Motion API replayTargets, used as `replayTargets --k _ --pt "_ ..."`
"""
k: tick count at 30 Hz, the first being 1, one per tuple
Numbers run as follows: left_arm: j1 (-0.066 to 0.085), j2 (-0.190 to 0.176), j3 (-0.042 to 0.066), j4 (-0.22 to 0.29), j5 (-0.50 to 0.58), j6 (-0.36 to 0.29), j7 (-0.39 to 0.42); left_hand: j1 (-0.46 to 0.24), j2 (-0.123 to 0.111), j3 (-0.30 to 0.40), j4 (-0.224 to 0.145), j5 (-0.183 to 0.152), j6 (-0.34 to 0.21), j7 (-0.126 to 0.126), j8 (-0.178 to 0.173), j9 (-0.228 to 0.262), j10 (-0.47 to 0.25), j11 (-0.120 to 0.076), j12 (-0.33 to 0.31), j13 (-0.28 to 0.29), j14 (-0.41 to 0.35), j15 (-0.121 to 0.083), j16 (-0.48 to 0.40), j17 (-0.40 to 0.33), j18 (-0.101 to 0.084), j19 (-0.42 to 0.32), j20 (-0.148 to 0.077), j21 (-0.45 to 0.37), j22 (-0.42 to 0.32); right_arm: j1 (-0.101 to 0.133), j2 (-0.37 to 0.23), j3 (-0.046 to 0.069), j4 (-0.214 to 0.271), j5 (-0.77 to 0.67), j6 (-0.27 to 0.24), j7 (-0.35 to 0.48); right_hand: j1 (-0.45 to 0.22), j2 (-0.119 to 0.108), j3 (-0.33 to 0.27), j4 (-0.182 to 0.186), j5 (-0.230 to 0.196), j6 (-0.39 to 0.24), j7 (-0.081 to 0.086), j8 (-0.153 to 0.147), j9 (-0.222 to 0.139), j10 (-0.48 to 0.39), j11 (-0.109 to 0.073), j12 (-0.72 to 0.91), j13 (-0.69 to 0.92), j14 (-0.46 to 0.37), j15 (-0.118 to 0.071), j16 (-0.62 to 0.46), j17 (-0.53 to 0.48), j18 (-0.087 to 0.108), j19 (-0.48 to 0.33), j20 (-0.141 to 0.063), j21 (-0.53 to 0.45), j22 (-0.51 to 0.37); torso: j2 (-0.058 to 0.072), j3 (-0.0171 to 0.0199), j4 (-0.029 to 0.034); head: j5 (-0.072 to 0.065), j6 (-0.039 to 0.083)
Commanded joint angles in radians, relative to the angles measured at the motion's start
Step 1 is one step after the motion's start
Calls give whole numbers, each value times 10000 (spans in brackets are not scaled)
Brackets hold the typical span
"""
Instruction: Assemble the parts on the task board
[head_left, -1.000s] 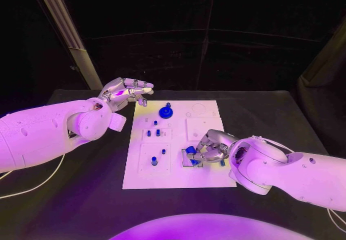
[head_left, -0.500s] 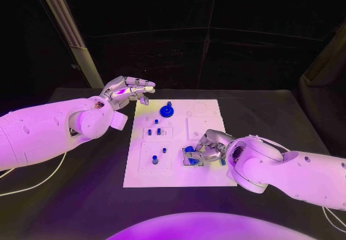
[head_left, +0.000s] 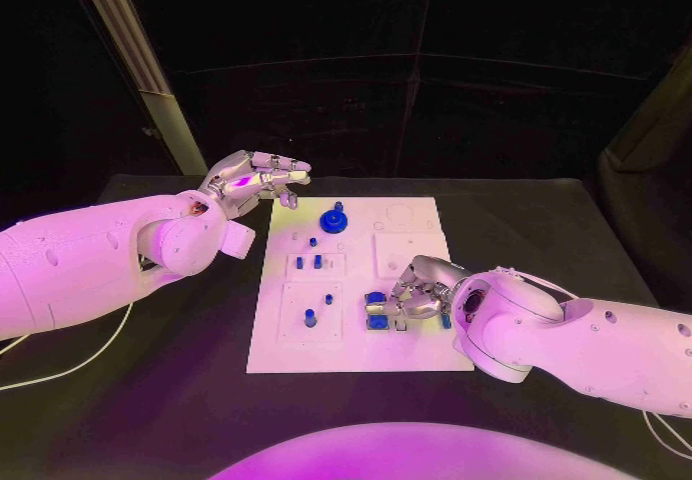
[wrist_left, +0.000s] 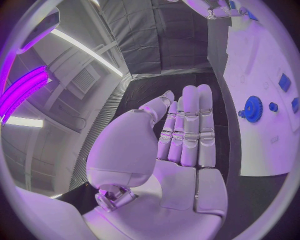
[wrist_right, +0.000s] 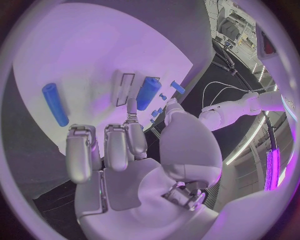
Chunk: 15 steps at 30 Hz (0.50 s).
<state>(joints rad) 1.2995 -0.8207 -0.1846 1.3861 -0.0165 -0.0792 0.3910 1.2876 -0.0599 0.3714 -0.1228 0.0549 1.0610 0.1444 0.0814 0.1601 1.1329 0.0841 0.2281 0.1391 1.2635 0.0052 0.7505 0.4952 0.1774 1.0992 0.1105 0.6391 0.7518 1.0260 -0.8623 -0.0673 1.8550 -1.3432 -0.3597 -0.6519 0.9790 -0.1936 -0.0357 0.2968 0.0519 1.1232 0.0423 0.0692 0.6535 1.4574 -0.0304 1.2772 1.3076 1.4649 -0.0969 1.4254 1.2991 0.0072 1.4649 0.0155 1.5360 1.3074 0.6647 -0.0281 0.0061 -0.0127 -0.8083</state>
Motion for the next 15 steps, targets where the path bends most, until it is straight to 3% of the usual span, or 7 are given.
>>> replayTargets --k 1,5,15 --pt "14 -3 9 21 37 83 39 -54 48 -83 0 -55 20 62 -47 16 -77 12 40 16 -37 6 -44 -15 47 79 8 -31 -11 15 -29 2 62 -187 155 170 1012 262 239 -102 24 -63 34 -29 45 -48 20 -59 137 485 18 -71 -9 73 776 3 -55 2113 7 8 -9 8 -8" --pt "14 -8 9 20 37 87 36 -54 48 -83 0 -55 20 62 -47 16 -77 12 40 16 -37 6 -44 -15 47 79 8 -31 -11 15 -82 2 142 -189 300 370 2084 428 430 -583 67 -8 33 -12 102 -41 20 -69 150 497 21 -80 8 68 788 17 -42 2134 7 12 -9 13 -19" --pt "13 -6 9 12 37 103 31 -54 48 -83 0 -55 20 62 -47 16 -77 12 40 16 -37 6 -44 -15 47 79 8 -31 -11 14 -110 2 137 -609 427 339 2971 698 440 -1421 81 234 -14 38 229 -23 -23 -84 178 515 -10 -78 64 56 812 -7 -13 2177 13 6 9 -18 -34"
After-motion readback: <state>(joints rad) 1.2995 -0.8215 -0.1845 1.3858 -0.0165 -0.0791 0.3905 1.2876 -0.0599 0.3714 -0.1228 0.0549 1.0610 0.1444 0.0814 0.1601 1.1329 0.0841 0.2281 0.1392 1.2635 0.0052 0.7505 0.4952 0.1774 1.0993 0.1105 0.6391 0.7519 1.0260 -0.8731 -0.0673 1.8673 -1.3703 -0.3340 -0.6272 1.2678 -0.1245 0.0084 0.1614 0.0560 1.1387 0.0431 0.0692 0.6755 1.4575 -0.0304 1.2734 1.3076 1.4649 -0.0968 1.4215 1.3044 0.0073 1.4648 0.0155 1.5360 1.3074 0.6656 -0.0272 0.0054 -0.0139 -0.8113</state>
